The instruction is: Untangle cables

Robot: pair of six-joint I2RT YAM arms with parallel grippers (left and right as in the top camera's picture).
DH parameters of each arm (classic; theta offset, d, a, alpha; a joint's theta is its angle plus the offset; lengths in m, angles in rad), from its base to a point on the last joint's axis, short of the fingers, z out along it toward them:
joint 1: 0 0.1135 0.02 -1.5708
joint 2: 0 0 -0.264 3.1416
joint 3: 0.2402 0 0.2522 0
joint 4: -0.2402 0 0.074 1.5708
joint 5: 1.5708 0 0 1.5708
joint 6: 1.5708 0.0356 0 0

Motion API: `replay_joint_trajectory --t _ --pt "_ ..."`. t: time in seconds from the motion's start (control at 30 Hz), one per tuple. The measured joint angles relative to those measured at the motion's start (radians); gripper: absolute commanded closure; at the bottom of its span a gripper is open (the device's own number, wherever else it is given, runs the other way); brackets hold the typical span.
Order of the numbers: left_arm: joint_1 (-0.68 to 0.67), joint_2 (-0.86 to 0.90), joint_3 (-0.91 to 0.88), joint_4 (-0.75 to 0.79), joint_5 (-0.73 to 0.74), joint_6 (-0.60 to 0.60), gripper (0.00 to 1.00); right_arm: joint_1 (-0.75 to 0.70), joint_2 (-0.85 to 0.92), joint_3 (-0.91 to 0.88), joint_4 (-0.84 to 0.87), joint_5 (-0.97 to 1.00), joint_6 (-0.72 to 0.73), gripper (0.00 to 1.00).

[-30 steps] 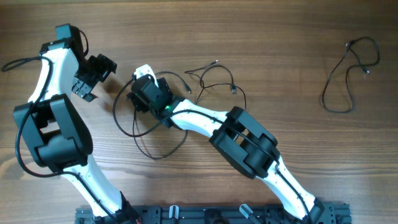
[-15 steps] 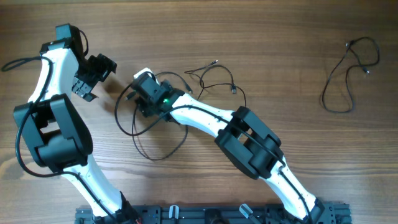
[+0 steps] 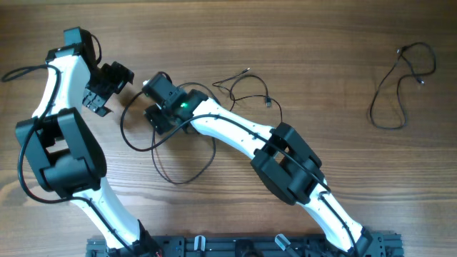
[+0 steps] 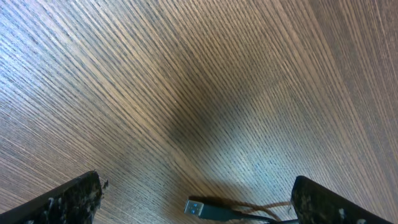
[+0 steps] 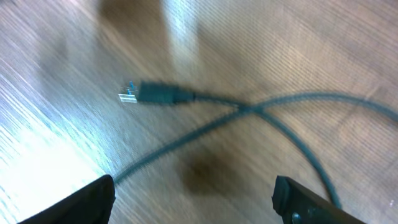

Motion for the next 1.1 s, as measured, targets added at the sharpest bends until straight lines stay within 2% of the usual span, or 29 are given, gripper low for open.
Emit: replay_joint_trajectory --t 0.3,0.47,1.1 --pt "0.000 0.000 0.000 0.000 0.000 0.000 0.00 0.000 0.048 0.009 0.129 0.030 -0.060 0.15" --pt "0.000 0.000 0.000 -0.001 0.000 0.000 0.00 0.001 0.098 0.016 0.140 0.066 -0.079 0.13" --pt "0.000 0.000 0.000 0.000 0.000 0.000 0.00 -0.007 0.096 0.022 0.150 0.111 -0.217 0.11"
